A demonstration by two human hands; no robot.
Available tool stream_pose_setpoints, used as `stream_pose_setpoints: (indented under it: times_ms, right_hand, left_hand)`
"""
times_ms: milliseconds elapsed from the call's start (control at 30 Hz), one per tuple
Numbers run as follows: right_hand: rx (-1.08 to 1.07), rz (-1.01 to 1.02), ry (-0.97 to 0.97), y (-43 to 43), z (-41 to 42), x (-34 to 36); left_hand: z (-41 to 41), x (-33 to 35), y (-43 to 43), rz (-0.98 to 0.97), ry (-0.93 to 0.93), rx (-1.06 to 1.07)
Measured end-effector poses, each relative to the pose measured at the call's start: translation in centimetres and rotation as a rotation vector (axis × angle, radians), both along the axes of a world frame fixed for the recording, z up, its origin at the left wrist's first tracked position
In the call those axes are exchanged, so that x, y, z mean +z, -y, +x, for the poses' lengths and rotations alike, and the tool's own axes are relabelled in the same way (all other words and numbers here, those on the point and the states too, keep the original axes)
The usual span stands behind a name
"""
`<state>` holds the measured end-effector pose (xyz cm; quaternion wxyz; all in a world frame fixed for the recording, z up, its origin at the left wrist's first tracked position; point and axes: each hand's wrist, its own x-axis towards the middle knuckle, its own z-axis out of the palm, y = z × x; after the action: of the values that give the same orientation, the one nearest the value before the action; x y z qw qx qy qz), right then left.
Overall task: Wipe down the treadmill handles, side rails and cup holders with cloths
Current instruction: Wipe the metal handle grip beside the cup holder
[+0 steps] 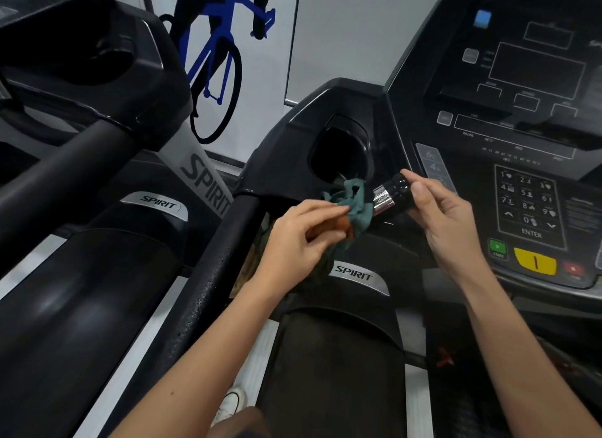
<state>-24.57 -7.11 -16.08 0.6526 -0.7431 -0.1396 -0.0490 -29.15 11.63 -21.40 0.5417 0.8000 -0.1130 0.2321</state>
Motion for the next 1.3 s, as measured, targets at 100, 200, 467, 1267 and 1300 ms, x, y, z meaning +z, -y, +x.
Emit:
stream_pose_setpoints:
  times_ms: [100, 200, 467, 1267, 1300]
  right_hand:
    - [0.008, 0.002, 0.006, 0.0, 0.1, -0.1]
    - [0.013, 0.003, 0.009, 0.0, 0.1, -0.1]
    - [0.041, 0.017, 0.035, 0.4, 0.5, -0.5]
    - [0.026, 0.033, 0.027, 0.4, 0.7, -0.8]
    - [0.026, 0.033, 0.027, 0.4, 0.7, -0.8]
  left_hand:
    - [1.2, 1.4, 0.3, -0.132, -0.098, 0.043]
    - [1.6, 0.6, -0.8, -0.193, -0.315, 0.053]
    - [-0.3, 0.6, 0.5, -0.047, -0.201, 0.104]
    - [1.6, 3.2, -1.3, -0.14, -0.464, -0.42]
    - [1.4, 2.5, -2.3, -0.103, -0.497, -0.452]
